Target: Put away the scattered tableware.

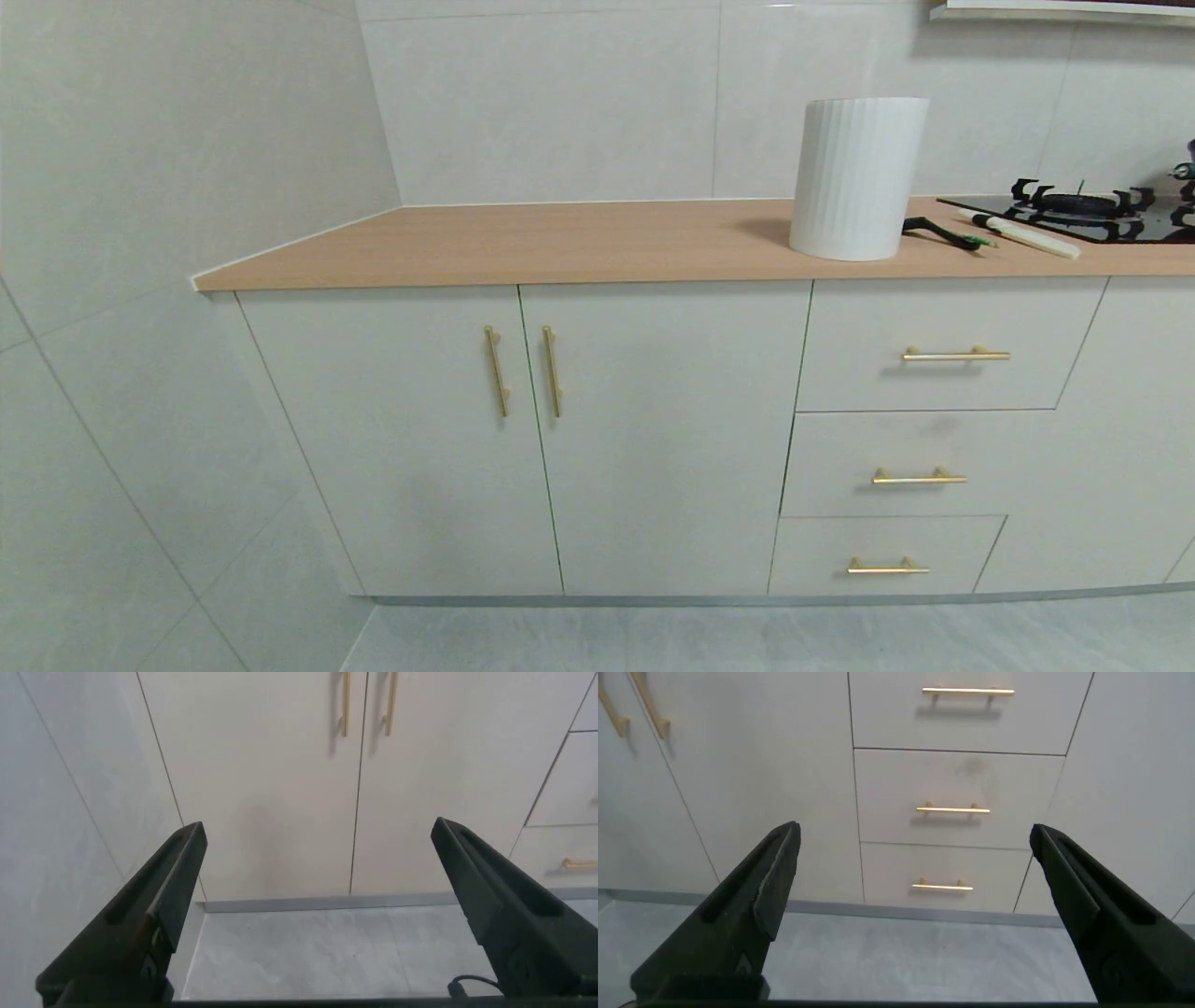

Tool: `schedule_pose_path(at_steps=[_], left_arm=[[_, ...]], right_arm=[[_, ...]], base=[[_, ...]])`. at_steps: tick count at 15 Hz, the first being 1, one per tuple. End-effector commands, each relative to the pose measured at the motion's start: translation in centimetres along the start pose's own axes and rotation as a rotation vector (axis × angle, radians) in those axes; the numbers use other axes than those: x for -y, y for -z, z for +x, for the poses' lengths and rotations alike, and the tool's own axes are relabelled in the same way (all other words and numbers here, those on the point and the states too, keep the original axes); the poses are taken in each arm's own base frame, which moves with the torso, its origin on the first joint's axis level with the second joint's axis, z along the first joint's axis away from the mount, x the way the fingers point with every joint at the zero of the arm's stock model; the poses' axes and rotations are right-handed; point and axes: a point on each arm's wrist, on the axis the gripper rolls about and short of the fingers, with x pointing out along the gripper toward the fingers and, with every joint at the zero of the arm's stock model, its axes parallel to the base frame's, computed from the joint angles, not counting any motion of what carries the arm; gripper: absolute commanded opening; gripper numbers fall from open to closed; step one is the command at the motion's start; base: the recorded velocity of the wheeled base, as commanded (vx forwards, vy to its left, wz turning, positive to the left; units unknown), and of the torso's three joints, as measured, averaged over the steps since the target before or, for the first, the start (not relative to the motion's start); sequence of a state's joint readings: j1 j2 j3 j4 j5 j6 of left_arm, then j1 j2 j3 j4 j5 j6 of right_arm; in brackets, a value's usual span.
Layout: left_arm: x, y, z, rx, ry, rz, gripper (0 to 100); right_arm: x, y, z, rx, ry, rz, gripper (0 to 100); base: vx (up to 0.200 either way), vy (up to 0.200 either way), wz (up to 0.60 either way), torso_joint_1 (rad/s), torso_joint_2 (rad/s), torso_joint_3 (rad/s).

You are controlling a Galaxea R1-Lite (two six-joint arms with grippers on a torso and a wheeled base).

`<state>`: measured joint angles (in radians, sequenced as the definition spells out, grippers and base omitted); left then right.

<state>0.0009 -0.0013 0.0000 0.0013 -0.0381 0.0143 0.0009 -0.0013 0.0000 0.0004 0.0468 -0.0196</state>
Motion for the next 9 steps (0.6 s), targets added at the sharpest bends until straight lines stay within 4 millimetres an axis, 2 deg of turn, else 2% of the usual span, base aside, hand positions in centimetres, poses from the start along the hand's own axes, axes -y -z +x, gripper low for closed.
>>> schedule_pose_path(at_steps=[1, 2, 9], left_arm=[[0.00, 0.00, 0.01, -0.002, 0.000, 0.001, 100], [0.00, 0.00, 0.01, -0.002, 0.000, 0.001, 100], [0.01, 0.00, 0.01, -0.002, 0.001, 0.003, 100]], right_arm=[[0.00, 0.01, 0.01, -0.002, 0.000, 0.003, 100], [0.00, 0.01, 0.02, -0.004, 0.000, 0.001, 100], [0.00, 0.01, 0.02, -0.004, 0.000, 0.003, 100]], base=[[0.000, 0.000, 0.00, 0.000, 0.00, 0.000], [0.000, 0.000, 0.00, 0.000, 0.00, 0.000], [0.000, -0.200, 0.00, 0.004, 0.00, 0.002]])
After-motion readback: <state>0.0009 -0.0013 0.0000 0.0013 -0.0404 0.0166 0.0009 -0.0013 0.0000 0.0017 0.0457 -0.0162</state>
